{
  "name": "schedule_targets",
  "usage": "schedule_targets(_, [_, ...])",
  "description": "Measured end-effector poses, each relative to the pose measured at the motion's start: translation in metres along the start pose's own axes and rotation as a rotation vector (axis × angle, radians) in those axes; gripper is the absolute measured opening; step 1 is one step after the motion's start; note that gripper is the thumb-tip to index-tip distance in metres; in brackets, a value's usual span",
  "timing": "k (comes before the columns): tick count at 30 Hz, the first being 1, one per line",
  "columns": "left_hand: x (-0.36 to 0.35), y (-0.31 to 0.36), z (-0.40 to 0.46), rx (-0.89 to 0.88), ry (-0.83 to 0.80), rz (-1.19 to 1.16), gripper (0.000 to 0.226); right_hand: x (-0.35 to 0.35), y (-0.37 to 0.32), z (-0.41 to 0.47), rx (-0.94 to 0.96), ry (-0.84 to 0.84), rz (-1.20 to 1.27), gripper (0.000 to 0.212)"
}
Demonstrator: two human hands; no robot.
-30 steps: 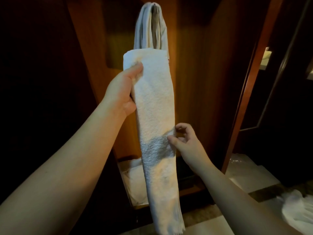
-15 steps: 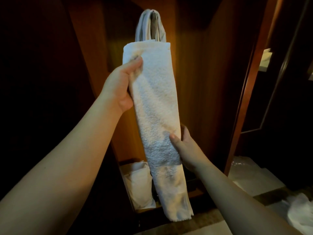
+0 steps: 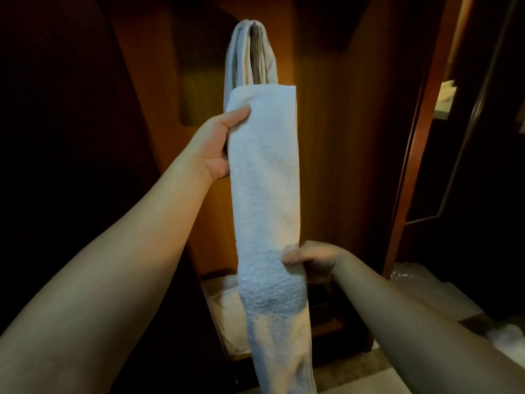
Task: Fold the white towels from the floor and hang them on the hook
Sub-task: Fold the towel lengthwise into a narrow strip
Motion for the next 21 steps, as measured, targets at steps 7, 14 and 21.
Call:
schedule_targets(7, [0.025,-0.005,0.027,0.039,0.188,0.044,0.032,-0.005,0.003,-0.012,0.099,-0.069,0.118,0.067])
schedule_targets(14, [0.053,-0.036,0.054,0.145,0.415,0.037,0.041,-0.004,0.008,-0.026,0.123,-0.097,0.295,0.064])
schedule_targets(21, [0.07,-0.087,0.07,0.269,0.452,0.108,0.06,-0.004,0.007,-0.037,0.031,-0.052,0.144,0.066])
Point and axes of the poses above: each hand's wrist, its own z-axis towards the middle knuckle, its own x-axis out of the back of the hand, y = z × x, the point moved 4 cm from there along z, towards the middle knuckle, and after that the axes turned 6 degrees about -y, right-handed, at the moved point
